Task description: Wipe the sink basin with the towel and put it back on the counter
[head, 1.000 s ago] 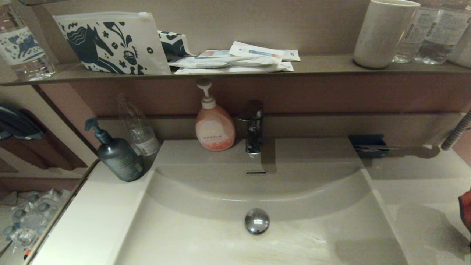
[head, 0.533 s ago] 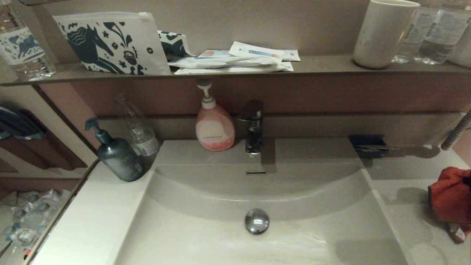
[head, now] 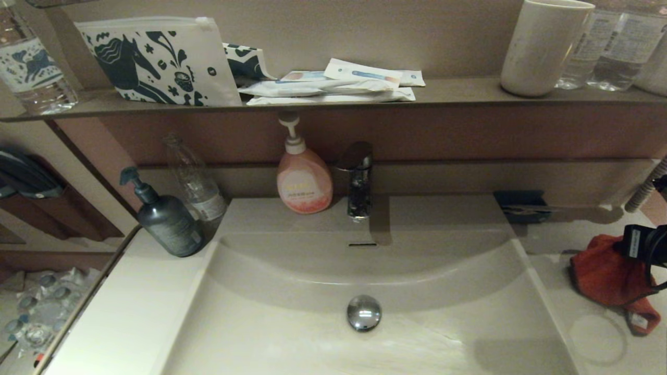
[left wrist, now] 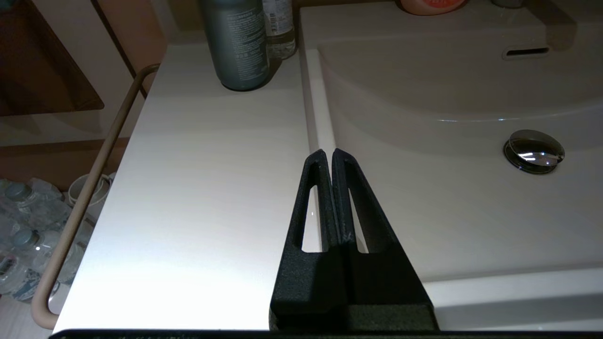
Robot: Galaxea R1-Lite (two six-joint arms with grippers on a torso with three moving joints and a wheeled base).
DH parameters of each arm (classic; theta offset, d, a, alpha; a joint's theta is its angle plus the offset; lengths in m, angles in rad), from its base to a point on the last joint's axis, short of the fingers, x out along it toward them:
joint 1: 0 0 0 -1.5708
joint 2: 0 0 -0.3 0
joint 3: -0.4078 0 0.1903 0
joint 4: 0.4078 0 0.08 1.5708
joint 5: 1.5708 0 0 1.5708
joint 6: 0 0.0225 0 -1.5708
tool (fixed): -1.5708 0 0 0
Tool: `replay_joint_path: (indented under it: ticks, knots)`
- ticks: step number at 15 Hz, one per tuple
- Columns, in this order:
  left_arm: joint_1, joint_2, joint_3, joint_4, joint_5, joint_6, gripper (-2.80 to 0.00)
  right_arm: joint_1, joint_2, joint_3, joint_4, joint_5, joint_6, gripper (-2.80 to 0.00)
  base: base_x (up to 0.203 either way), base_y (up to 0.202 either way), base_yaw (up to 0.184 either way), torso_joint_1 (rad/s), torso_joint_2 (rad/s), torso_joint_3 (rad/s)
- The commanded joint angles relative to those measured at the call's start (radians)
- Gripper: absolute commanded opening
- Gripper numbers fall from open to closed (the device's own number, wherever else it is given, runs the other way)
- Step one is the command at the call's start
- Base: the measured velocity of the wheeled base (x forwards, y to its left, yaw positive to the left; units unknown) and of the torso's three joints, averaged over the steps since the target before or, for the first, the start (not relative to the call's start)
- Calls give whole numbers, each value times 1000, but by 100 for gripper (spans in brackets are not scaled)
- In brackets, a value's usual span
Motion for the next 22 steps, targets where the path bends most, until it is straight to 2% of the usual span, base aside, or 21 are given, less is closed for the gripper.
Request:
replay_joint_path:
  ticks: [1, 3, 8, 9, 14, 16, 19, 22]
  knots:
    - [0, 0, 0, 0, 0, 0, -280, 2, 7, 0, 4, -1, 1, 0, 0, 0, 0, 0, 0, 0]
    - [0, 0, 0, 0, 0, 0, -280, 3, -19, 0, 34, -22, -5, 0, 0, 0, 0, 0, 0, 0]
    - [0, 0, 0, 0, 0, 0, -280, -1, -201, -9, 265, -64, -65, 0, 0, 0, 0, 0, 0, 0]
    - [0, 0, 0, 0, 0, 0, -280, -3, -238, -5, 301, -65, -73, -280, 0, 0, 0, 0, 0, 0]
    - [0, 0, 0, 0, 0, 0, -280, 26, -449, 19, 424, -62, -83, -280, 0, 0, 0, 0, 0, 0]
    - [0, 0, 0, 0, 0, 0, -280, 76, -547, 33, 489, -60, -79, -280, 0, 0, 0, 0, 0, 0]
    - [0, 0, 0, 0, 0, 0, -280, 196, -790, 40, 594, -60, -33, -280, 0, 0, 0, 0, 0, 0]
    - [0, 0, 0, 0, 0, 0, -280, 239, -1024, 37, 732, -57, -7, -280, 0, 0, 0, 0, 0, 0]
